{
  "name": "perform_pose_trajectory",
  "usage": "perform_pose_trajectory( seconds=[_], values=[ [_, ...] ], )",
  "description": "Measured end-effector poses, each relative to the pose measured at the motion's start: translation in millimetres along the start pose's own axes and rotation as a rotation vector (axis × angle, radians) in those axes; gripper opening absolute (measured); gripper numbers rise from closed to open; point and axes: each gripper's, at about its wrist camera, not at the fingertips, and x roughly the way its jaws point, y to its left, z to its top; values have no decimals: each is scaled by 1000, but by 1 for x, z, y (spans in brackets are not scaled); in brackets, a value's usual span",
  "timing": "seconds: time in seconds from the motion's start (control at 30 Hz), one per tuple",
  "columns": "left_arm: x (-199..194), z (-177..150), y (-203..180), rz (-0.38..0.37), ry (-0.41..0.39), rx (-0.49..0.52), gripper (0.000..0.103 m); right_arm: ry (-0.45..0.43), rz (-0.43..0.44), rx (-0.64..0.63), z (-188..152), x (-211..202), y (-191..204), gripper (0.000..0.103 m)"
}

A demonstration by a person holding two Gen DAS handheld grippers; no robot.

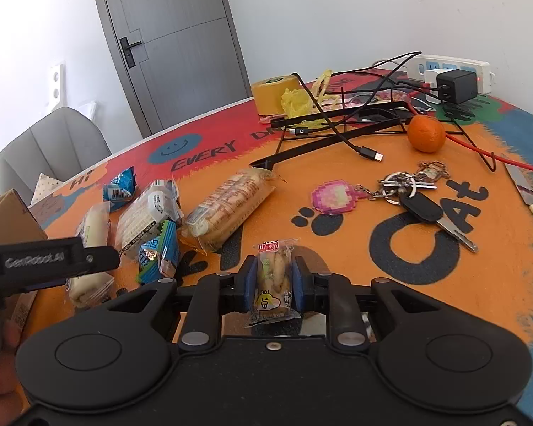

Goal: Organize snacks
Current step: 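Grasp the white cake bag with the left gripper while the right gripper grasps a small bread snack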

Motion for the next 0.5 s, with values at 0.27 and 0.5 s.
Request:
perform_pose_trajectory(
  seconds=[0.27,0.5],
  values=[
    [4,-2,10,20,-17,-17,53,-5,-19,-26,-8,-7,4,23],
    [-8,-12,13,1,-25,-1,34,-12,6,10,-13,-16,3,21]
  ],
)
